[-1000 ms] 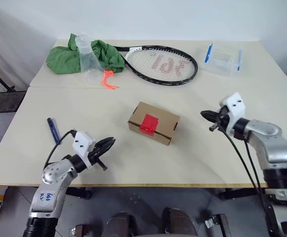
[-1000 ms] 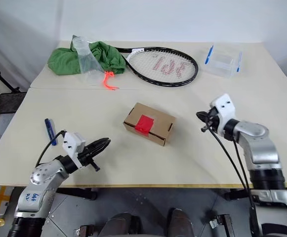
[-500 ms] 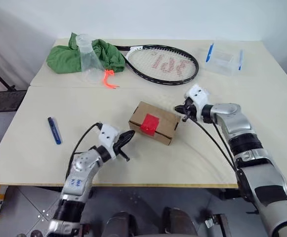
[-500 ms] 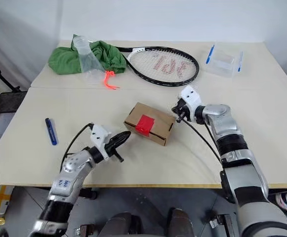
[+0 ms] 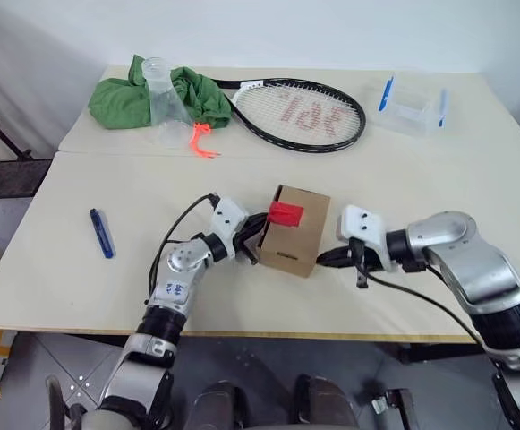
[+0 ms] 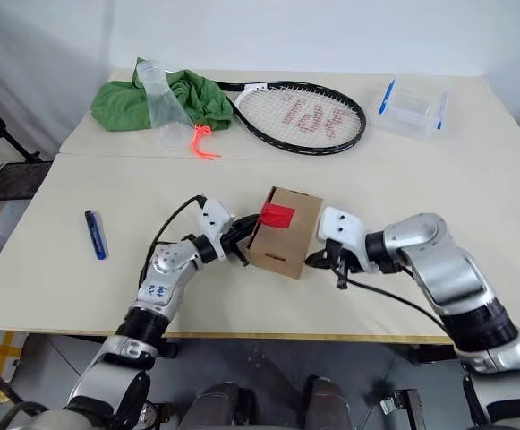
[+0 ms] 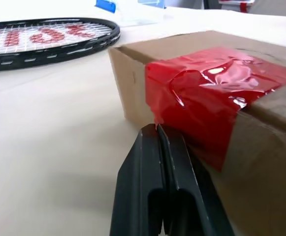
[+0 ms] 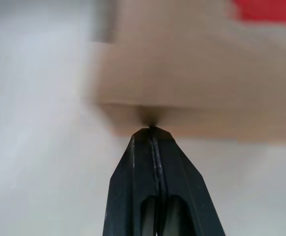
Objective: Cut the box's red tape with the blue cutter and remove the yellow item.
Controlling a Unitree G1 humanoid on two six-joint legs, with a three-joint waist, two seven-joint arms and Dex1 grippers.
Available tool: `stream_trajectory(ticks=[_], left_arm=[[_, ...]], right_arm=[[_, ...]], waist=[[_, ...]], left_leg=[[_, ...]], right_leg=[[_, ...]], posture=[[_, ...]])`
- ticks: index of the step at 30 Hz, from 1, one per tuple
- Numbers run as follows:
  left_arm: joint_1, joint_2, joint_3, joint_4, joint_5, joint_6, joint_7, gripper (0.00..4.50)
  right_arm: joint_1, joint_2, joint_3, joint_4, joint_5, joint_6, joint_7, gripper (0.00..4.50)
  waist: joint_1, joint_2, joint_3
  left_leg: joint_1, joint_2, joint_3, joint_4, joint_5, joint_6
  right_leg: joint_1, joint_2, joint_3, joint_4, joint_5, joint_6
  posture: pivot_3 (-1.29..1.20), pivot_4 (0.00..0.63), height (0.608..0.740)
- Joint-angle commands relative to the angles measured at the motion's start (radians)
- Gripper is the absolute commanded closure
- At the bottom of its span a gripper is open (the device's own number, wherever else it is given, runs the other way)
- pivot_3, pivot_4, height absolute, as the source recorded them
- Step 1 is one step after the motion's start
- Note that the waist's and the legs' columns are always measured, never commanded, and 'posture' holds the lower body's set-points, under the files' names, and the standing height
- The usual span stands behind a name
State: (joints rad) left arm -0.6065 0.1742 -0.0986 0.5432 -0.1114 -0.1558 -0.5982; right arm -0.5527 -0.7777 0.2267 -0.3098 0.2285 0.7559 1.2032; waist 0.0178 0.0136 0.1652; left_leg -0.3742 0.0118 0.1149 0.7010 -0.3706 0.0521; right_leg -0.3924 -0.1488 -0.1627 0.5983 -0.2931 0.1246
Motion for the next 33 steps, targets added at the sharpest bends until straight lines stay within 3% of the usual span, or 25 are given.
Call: stream_trajectory(ticks=[1,5,8,13,17,21,23,27,31,33], left_arm=[[-0.026,0.019,0.027,0.045,0.005,-0.051,-0.001,4.47],[0.021,0.089,0.082,-0.023,-0.027,-0.001,-0.008,4.47],[0.164,0.199,0.133,-0.248,-0.100,0.156,-0.071,4.47],[0.450,0.327,0.124,-0.705,-0.333,0.498,-0.204,4.47],[0.478,0.290,0.023,-0.858,-0.390,0.659,-0.172,4.47],[0.428,0.204,-0.018,-0.850,-0.362,0.689,-0.100,4.47],[0.404,0.176,-0.037,-0.831,-0.334,0.678,-0.076,4.47],[0.354,0.123,-0.041,-0.769,-0.272,0.608,-0.021,4.47],[0.336,0.109,-0.014,-0.734,-0.251,0.590,0.006,4.47],[0.323,0.126,-0.004,-0.709,-0.239,0.567,-0.009,4.47]], right_arm=[[-0.002,-0.027,-0.058,-0.108,0.053,0.082,-0.041,4.50],[-0.010,-0.107,-0.104,-0.108,0.045,0.072,-0.059,4.50],[-0.100,-0.121,-0.159,0.008,0.063,0.025,-0.063,4.50],[-0.366,0.029,-0.075,0.530,-0.078,-0.277,-0.136,4.50],[-0.574,0.206,0.056,1.113,-0.290,-0.607,-0.281,4.50],[-0.673,0.315,0.047,1.379,-0.327,-0.753,-0.322,4.50],[-0.693,0.339,0.046,1.435,-0.337,-0.785,-0.306,4.50],[-0.678,0.327,0.055,1.404,-0.334,-0.796,-0.130,4.50],[-0.632,0.289,0.037,1.293,-0.306,-0.748,0.004,4.50],[-0.534,0.215,0.034,1.091,-0.277,-0.661,0.104,4.50]], waist=[[0.002,0.000,0.000],[0.003,-0.002,0.001],[-0.009,-0.002,0.001],[-0.044,-0.008,0.005],[-0.045,-0.007,0.007],[-0.045,-0.006,0.008],[-0.047,-0.004,0.009],[-0.047,-0.003,0.010],[-0.044,-0.002,0.010],[-0.041,-0.002,0.010]], left_leg=[[0.000,0.000,0.000,0.000,0.000,0.000],[0.000,0.000,0.000,0.000,0.000,0.000],[0.001,0.000,0.000,0.000,0.000,0.000],[0.004,0.000,0.002,-0.001,0.000,-0.001],[0.005,0.000,0.002,-0.001,0.002,-0.001],[0.002,0.000,-0.002,-0.002,0.003,-0.003],[0.002,0.000,-0.002,-0.003,0.003,-0.003],[0.002,0.000,-0.003,-0.003,0.003,-0.003],[0.002,0.000,-0.004,-0.002,0.003,-0.002],[0.002,0.000,-0.004,-0.002,0.003,-0.002]], right_leg=[[0.000,0.000,0.000,0.000,0.000,0.000],[0.000,0.000,0.000,0.000,0.000,0.000],[0.000,0.000,0.001,0.000,0.000,0.000],[0.000,-0.001,0.004,0.003,0.000,0.000],[0.001,-0.001,0.005,0.003,0.000,0.000],[0.000,0.000,0.004,0.005,-0.001,-0.001],[-0.001,0.000,0.004,0.006,-0.001,-0.001],[-0.001,0.000,0.003,0.007,-0.001,-0.001],[0.000,0.000,0.004,0.008,-0.001,-0.001],[0.000,-0.001,0.004,0.008,-0.001,-0.001]], posture=[[0.00,0.150,0.740],[0.00,0.150,0.740],[0.00,0.150,0.740],[0.00,0.150,0.740],[0.00,0.150,0.740],[0.00,0.150,0.740],[0.00,0.150,0.740],[0.00,0.150,0.740],[0.00,0.150,0.740],[0.00,0.150,0.740]])
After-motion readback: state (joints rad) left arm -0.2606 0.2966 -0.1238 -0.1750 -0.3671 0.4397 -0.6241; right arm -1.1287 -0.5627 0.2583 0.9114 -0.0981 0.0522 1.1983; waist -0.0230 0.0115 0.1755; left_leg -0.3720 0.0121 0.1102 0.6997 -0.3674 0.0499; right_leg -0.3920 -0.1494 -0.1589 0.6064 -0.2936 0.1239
